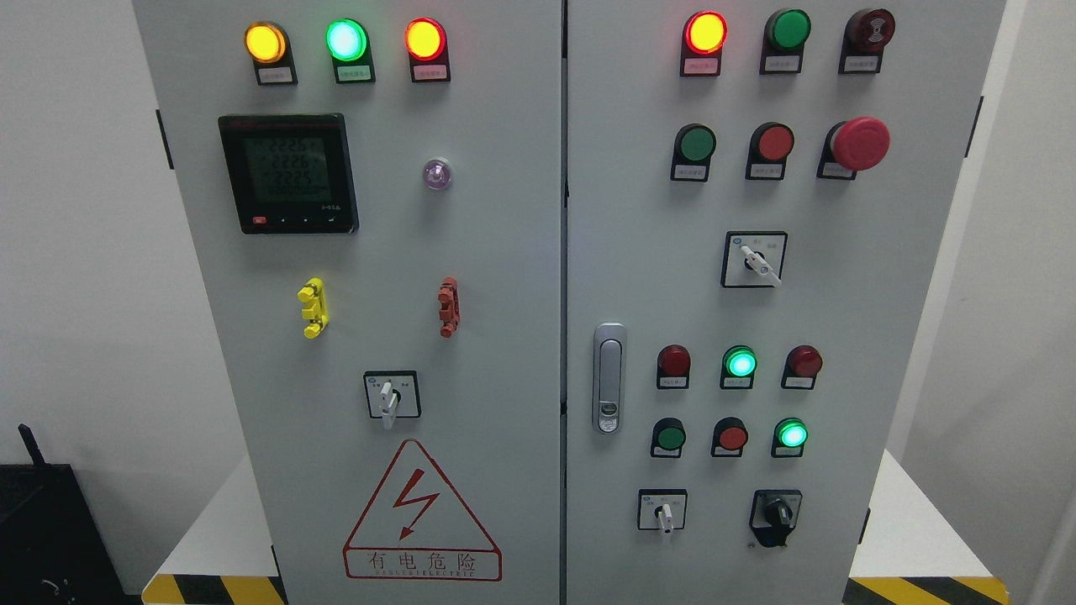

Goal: Turn on light switch 1

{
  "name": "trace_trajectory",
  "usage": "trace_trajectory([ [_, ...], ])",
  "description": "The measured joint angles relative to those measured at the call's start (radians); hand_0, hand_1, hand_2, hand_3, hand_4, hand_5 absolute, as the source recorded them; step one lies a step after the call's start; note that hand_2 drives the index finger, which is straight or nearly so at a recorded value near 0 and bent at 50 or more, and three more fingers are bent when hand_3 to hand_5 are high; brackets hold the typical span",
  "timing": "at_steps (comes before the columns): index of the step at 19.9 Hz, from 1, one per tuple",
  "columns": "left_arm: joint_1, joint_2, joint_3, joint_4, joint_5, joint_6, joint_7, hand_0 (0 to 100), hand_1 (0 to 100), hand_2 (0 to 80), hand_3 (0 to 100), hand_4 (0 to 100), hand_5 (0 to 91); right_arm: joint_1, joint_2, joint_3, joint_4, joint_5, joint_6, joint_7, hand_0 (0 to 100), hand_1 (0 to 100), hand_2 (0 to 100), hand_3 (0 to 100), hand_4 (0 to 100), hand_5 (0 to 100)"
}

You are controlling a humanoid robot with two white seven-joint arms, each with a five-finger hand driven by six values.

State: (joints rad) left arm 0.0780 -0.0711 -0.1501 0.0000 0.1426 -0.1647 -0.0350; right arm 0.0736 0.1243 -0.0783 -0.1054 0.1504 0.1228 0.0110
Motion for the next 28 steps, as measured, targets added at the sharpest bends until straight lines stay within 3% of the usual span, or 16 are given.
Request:
trace_trajectory([
  [13, 0.007, 0.000, 0.000, -0.019, 0.000, 0.008, 0.012, 0, 0, 0.0, 0, 0, 0.0, 0.000, 0.000, 0.000, 0.000, 0.000, 0.000, 0.000, 30, 0, 0, 0, 0, 0],
  [18, 0.099, 0.014, 0.000, -0.141, -0.016, 0.011, 0.050, 0, 0, 0.0, 0, 0, 0.0, 0.000, 0.000, 0.000, 0.000, 0.000, 0.000, 0.000, 30, 0, 0, 0, 0, 0],
  [23, 0.206, 0.035, 0.009, -0.362, -0.094, 0.005, 0.079, 0, 0, 0.0, 0, 1, 0.0, 0.000, 0.000, 0.000, 0.000, 0.000, -0.001, 0.000, 30, 0, 0, 0, 0, 0],
  [26, 0.248, 0.043, 0.026, -0.511, -0.137, -0.009, 0.086, 0, 0, 0.0, 2, 20, 0.0, 0.000, 0.000, 0.000, 0.000, 0.001, -0.001, 0.000, 30, 0, 0, 0, 0, 0],
  [27, 0.257, 0.046, 0.033, -0.557, -0.147, -0.021, 0.087, 0, 1, 0.0, 10, 27, 0.0, 0.000, 0.000, 0.000, 0.000, 0.001, -0.001, 0.000, 30, 0, 0, 0, 0, 0],
  [28, 0.262, 0.048, 0.042, -0.601, -0.156, -0.039, 0.087, 1, 2, 0.0, 12, 28, 0.0, 0.000, 0.000, 0.000, 0.000, 0.001, -0.001, 0.000, 30, 0, 0, 0, 0, 0],
])
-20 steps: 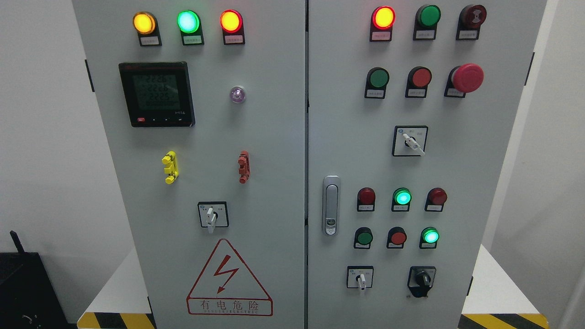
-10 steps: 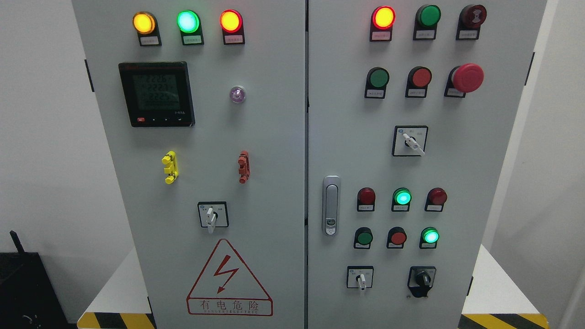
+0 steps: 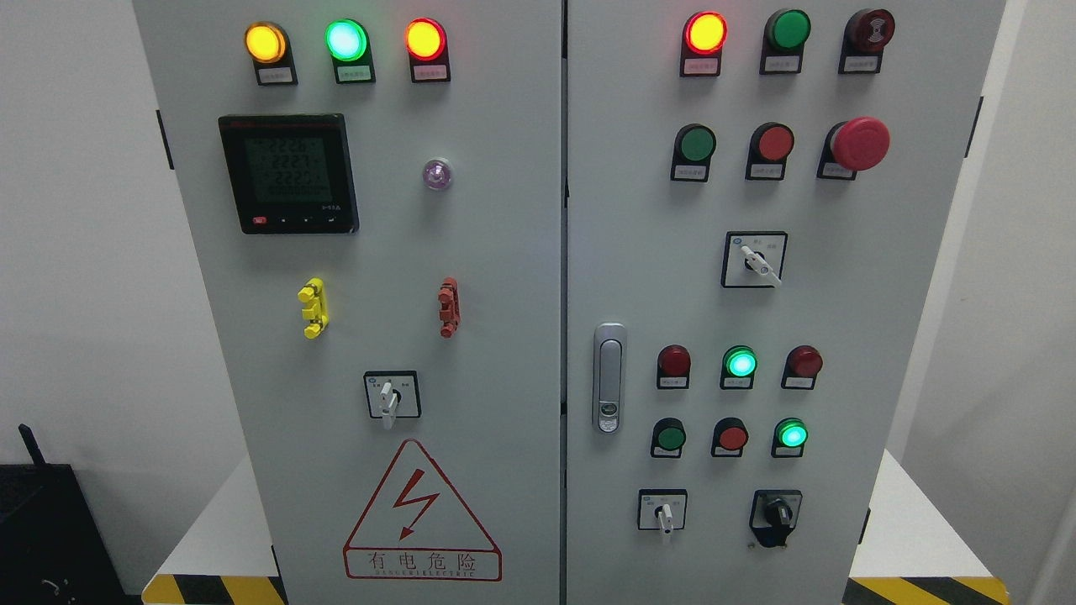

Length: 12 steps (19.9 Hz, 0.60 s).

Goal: Turn on light switch 1

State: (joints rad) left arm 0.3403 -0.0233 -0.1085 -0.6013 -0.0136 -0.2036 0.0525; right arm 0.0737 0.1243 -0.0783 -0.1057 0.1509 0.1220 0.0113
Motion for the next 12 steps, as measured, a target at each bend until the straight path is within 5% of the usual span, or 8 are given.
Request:
trace_trajectory([
  [6, 0.010, 0.010, 0.045, -0.278, -0.025, -0.046, -0.002, 8, 6, 11.0, 33, 39, 1.9, 0.000, 0.000, 0.000, 0.000, 0.000, 0.000, 0.000, 30, 0, 0, 0, 0, 0],
  [12, -0.005, 0.018, 0.071, -0.558, -0.030, -0.057, -0.009, 22, 26, 23.1, 44, 55, 32.4, 0.000, 0.000, 0.000, 0.000, 0.000, 0.000, 0.000, 30, 0, 0, 0, 0, 0],
])
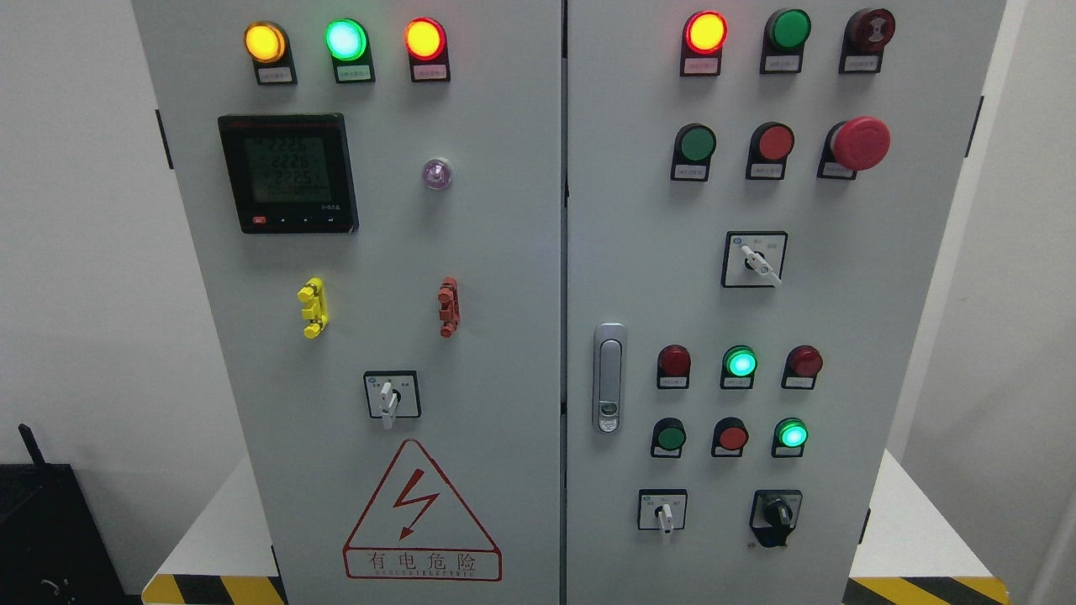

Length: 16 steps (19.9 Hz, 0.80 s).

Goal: Turn on light switch 1

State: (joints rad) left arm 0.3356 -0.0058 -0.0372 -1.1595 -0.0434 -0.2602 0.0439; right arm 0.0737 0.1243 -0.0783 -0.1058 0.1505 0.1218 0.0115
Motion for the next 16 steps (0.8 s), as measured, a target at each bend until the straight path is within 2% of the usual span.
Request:
trace_trajectory([
  [2, -0.006, 0.009, 0.006, -0.093, 0.000, -0.002, -0.001, 24, 31, 24.5, 46, 57, 38.9, 0.000, 0.000, 0.000, 0.000, 0.000, 0.000, 0.000, 30, 0, 0, 0, 0, 0],
  [4, -0.010, 0.019, 0.012, -0.188, 0.000, 0.004, -0.001, 24, 34, 26.8, 47, 58, 39.8, 0.000, 0.000, 0.000, 0.000, 0.000, 0.000, 0.000, 30, 0, 0, 0, 0, 0],
  [9, -0.029, 0.039, 0.019, -0.428, 0.017, 0.139, -0.004, 22, 42, 32.1, 52, 61, 44.4, 0.000, 0.000, 0.000, 0.000, 0.000, 0.000, 0.000, 30, 0, 0, 0, 0, 0],
  [11, -0.057, 0.044, 0.016, -0.507, 0.025, 0.172, 0.003, 20, 50, 35.9, 57, 65, 49.8, 0.000, 0.000, 0.000, 0.000, 0.000, 0.000, 0.000, 30, 0, 0, 0, 0, 0],
  [14, -0.115, 0.049, 0.011, -0.603, 0.032, 0.219, 0.026, 13, 60, 41.5, 60, 67, 53.0, 0.000, 0.000, 0.000, 0.000, 0.000, 0.000, 0.000, 30, 0, 0, 0, 0, 0],
  [16, -0.156, 0.047, 0.004, -0.653, 0.036, 0.250, 0.049, 9, 62, 44.9, 60, 69, 53.6, 0.000, 0.000, 0.000, 0.000, 0.000, 0.000, 0.000, 30, 0, 0, 0, 0, 0],
])
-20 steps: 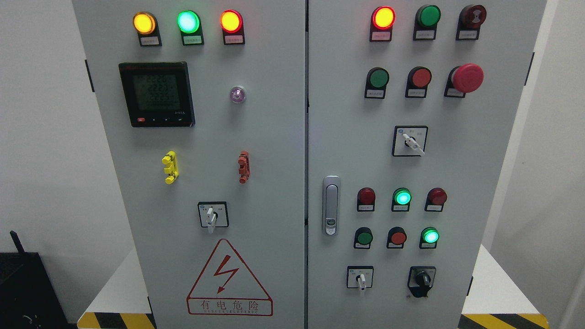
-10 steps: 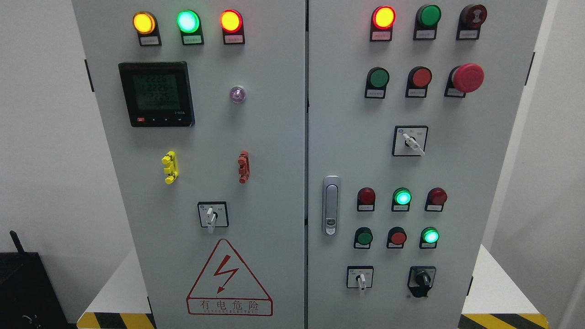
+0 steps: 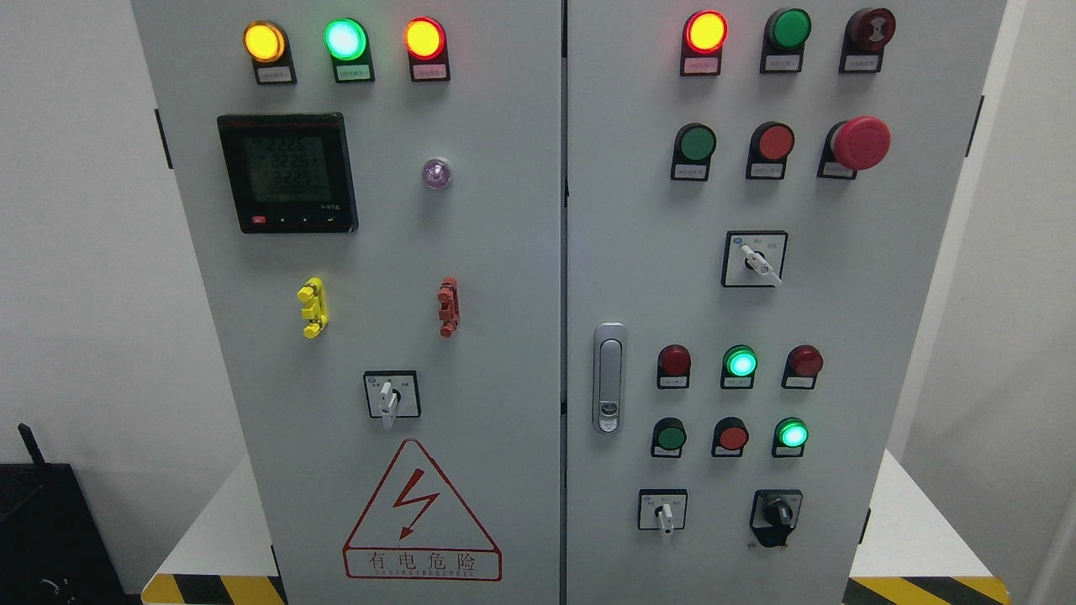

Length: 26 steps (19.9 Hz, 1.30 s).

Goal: Turn on light switch 1

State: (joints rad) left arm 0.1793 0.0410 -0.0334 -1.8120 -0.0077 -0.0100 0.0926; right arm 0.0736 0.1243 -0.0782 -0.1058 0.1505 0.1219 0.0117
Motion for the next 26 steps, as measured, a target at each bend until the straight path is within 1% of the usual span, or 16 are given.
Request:
trace_trajectory([
  [1, -0.023, -0.003, -0.005, -0.021, 0.001, 0.017, 0.014, 7, 63, 47.7, 60, 69, 54.5, 0.000, 0.000, 0.000, 0.000, 0.000, 0.000, 0.000, 30, 0, 0, 0, 0, 0],
  [2, -0.052, -0.007, -0.010, -0.043, 0.002, 0.035, 0.030, 7, 64, 48.3, 61, 69, 54.8, 0.000, 0.000, 0.000, 0.000, 0.000, 0.000, 0.000, 30, 0, 0, 0, 0, 0],
  [8, -0.167, -0.021, -0.049, -0.132, 0.006, 0.128, 0.093, 4, 66, 48.5, 64, 70, 56.7, 0.000, 0.000, 0.000, 0.000, 0.000, 0.000, 0.000, 30, 0, 0, 0, 0, 0],
  [12, -0.235, -0.027, -0.084, -0.170, 0.003, 0.207, 0.174, 2, 68, 50.8, 63, 70, 57.1, 0.000, 0.000, 0.000, 0.000, 0.000, 0.000, 0.004, 30, 0, 0, 0, 0, 0],
  [15, -0.272, -0.030, -0.107, -0.191, -0.010, 0.264, 0.222, 2, 69, 51.1, 63, 70, 57.4, 0.000, 0.000, 0.000, 0.000, 0.000, 0.000, 0.004, 30, 0, 0, 0, 0, 0],
  [20, -0.313, -0.036, -0.133, -0.212, -0.025, 0.325, 0.253, 2, 70, 50.9, 62, 69, 57.0, 0.000, 0.000, 0.000, 0.000, 0.000, 0.000, 0.000, 30, 0, 0, 0, 0, 0],
  [23, -0.329, -0.047, -0.140, -0.219, -0.034, 0.355, 0.258, 2, 71, 50.3, 61, 68, 54.9, 0.000, 0.000, 0.000, 0.000, 0.000, 0.000, 0.000, 30, 0, 0, 0, 0, 0],
  [26, -0.340, -0.057, -0.144, -0.223, -0.043, 0.364, 0.262, 3, 72, 50.1, 61, 67, 54.7, 0.000, 0.000, 0.000, 0.000, 0.000, 0.000, 0.000, 30, 0, 0, 0, 0, 0],
])
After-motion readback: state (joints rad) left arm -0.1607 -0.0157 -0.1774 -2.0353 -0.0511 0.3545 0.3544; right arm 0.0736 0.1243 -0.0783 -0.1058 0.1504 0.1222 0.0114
